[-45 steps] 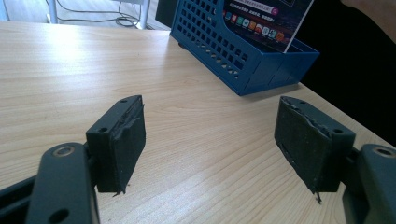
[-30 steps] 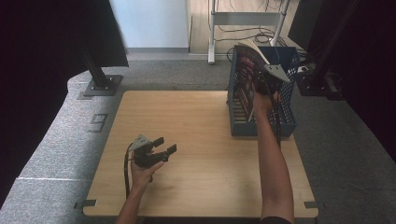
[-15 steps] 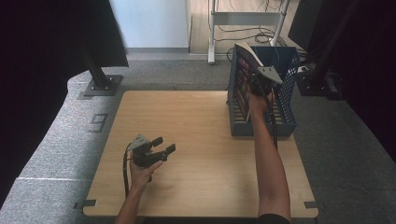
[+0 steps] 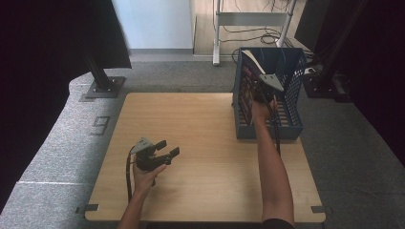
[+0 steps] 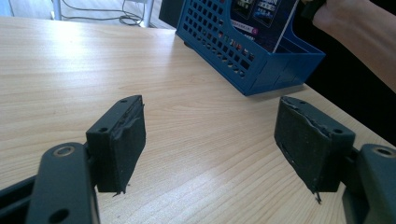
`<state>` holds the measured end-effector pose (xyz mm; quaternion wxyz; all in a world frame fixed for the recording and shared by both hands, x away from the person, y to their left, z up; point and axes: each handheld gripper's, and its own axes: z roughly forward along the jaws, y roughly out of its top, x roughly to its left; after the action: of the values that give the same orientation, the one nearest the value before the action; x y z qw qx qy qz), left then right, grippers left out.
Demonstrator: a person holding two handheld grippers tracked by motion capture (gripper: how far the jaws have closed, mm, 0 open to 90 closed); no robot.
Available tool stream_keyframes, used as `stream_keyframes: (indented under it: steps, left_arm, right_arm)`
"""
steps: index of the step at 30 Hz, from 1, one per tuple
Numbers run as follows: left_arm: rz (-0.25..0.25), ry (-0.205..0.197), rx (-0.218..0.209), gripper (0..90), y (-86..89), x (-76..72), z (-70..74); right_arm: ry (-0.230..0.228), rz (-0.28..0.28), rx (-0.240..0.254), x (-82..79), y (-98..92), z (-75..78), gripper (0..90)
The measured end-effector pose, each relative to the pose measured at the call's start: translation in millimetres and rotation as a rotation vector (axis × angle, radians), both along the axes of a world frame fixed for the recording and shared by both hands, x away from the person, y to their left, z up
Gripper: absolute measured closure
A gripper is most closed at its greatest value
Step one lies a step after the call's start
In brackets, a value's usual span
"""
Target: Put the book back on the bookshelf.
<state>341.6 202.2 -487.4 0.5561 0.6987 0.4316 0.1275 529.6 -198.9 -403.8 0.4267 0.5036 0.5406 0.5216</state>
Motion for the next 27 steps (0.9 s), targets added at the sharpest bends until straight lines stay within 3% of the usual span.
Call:
stream_keyframes:
  steps: [16, 27]
  left_arm:
    - [-0.011, -0.005, 0.006, 24.8, -3.9, -1.5, 1.0]
    - [-0.017, -0.005, 0.012, 24.7, -7.2, -1.9, 0.9]
  right_arm:
    - [0.016, 0.033, -0.016, -12.2, 3.4, -12.7, 81.4]
    - [0.031, 0.027, 0.013, -26.7, -0.6, -19.4, 80.3]
